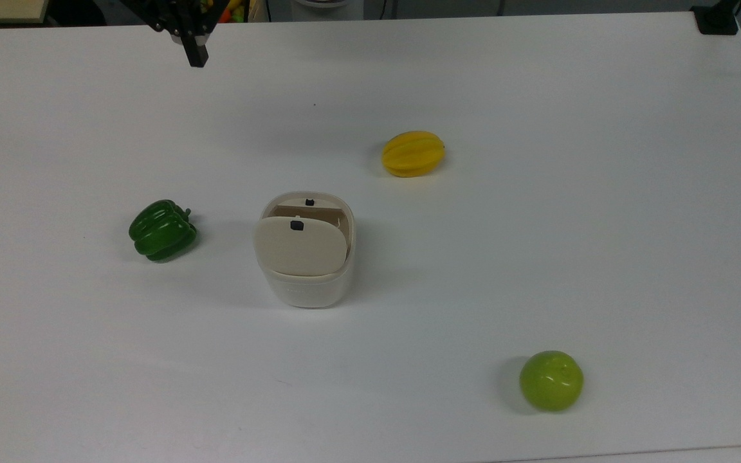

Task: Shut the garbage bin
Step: 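Move the gripper over the open lid of the cream bin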

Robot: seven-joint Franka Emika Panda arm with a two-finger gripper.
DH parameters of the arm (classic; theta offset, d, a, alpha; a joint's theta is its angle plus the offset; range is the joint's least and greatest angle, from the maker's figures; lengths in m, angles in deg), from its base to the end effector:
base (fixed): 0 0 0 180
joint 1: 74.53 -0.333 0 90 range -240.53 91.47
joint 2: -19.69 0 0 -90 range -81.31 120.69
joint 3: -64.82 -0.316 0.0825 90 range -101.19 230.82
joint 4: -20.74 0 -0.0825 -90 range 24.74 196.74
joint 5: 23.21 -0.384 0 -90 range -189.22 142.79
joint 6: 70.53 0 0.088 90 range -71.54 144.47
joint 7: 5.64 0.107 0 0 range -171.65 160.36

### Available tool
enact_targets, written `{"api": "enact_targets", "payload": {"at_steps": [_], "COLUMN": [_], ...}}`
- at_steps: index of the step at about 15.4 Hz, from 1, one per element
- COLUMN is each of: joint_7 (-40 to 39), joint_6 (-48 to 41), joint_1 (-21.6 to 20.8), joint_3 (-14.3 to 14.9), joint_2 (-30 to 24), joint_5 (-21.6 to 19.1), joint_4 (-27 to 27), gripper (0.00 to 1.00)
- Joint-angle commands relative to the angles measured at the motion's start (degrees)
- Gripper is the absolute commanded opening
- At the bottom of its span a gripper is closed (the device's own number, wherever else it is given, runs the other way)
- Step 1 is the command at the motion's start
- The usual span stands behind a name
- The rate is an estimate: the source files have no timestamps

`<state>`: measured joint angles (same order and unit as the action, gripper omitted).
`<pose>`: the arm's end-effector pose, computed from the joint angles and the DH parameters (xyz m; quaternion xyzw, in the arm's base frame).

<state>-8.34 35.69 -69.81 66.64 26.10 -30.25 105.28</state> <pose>0.6129 -0.0594 0.6345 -0.9885 0.0420 -0.1370 0.0481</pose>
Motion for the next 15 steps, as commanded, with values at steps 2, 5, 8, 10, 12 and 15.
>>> {"api": "enact_targets", "payload": {"at_steps": [2,5,8,10,12,15], "joint_7": [1.02,1.46,1.55,1.64,1.64,2.42], "joint_6": [6.88,14.78,17.87,19.63,21.21,24.11], "joint_1": [-2.6,-2.61,-2.52,-2.52,-2.61,-2.78], "joint_3": [0.2,0.2,0.2,0.2,0.2,0.2], "joint_2": [2.19,5.01,6.07,6.33,6.33,6.77], "joint_5": [-0.08,-0.87,-2.71,-4.38,-4.47,-4.65], "joint_4": [0.1,-0.69,-0.78,-0.78,-0.78,-0.69], "gripper": [0.0,0.0,0.0,0.0,0.0,0.0]}}
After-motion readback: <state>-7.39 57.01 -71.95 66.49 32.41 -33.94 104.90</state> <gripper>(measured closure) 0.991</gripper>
